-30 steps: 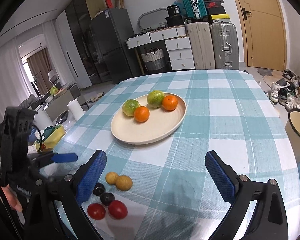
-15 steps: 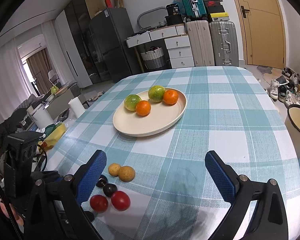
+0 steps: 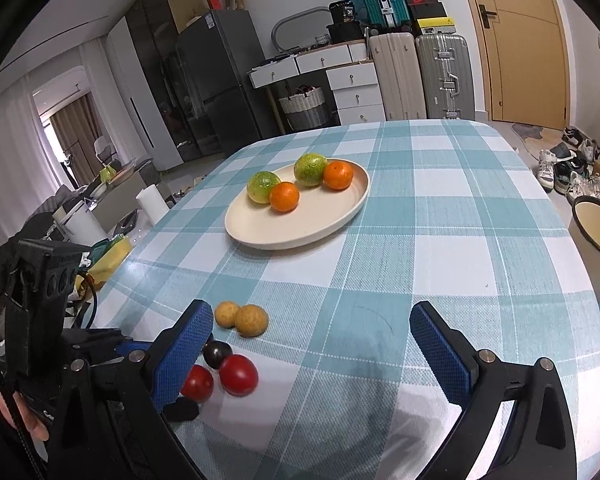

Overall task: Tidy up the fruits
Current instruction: 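Lower the left gripper onto a red tomato and close it, then lift the tomato with the left gripper while the right gripper grasps the other tomato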

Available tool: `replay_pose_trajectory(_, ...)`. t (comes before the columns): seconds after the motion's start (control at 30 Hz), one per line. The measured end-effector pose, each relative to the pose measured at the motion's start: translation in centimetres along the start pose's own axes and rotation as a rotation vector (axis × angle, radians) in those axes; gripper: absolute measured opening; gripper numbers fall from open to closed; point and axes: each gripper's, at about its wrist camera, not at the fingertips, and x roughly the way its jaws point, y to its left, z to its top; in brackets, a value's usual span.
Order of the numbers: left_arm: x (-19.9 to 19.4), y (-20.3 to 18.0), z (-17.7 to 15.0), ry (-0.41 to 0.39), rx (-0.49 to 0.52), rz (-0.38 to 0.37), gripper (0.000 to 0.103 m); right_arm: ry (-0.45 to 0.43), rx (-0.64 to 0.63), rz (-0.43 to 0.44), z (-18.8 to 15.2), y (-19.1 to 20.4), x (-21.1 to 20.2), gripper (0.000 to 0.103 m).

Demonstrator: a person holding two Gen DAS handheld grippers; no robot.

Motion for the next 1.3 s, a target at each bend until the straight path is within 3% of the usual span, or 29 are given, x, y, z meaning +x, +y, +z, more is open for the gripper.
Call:
replay_pose_trajectory(0.07,0.0,-0.4,0.1,-0.003,0.016,-0.008,0.063,-0.003,0.006,0.0,0.0,-0.2,-0.2,0.101)
replay_pose_trajectory(0.17,0.6,-0.8,0.0,0.022,0.037,0.01,0.044,-0.005,0.011,-0.001,-0.1,-0.3,-0.4,0.101)
replay_pose_trajectory(0.27,0.9,-0.5,0.0,0.027,0.025,0.004,0.041,-0.006,0.012,-0.001,-0.2,-0.3,-0.4,0.101)
replay_pose_trajectory(0.37,1.1,-0.2,0.1,0.028,0.013,0.001,0.028,-0.007,0.012,0.0,-0.1,-0.3,-0.4,0.101)
replay_pose_trajectory(0.8,-1.3,0.4,-0.1,-0.029,-0.002,-0.043,0.028,0.029,-0.004,0.044,-1.3,0.0,-0.4,0.101)
replay_pose_trajectory(1.3,-5.1,2.6,0.6,-0.131,-0.037,0.016,0.028,0.122,-0.052,0.091,-4.3,2.4,1.0,0.101)
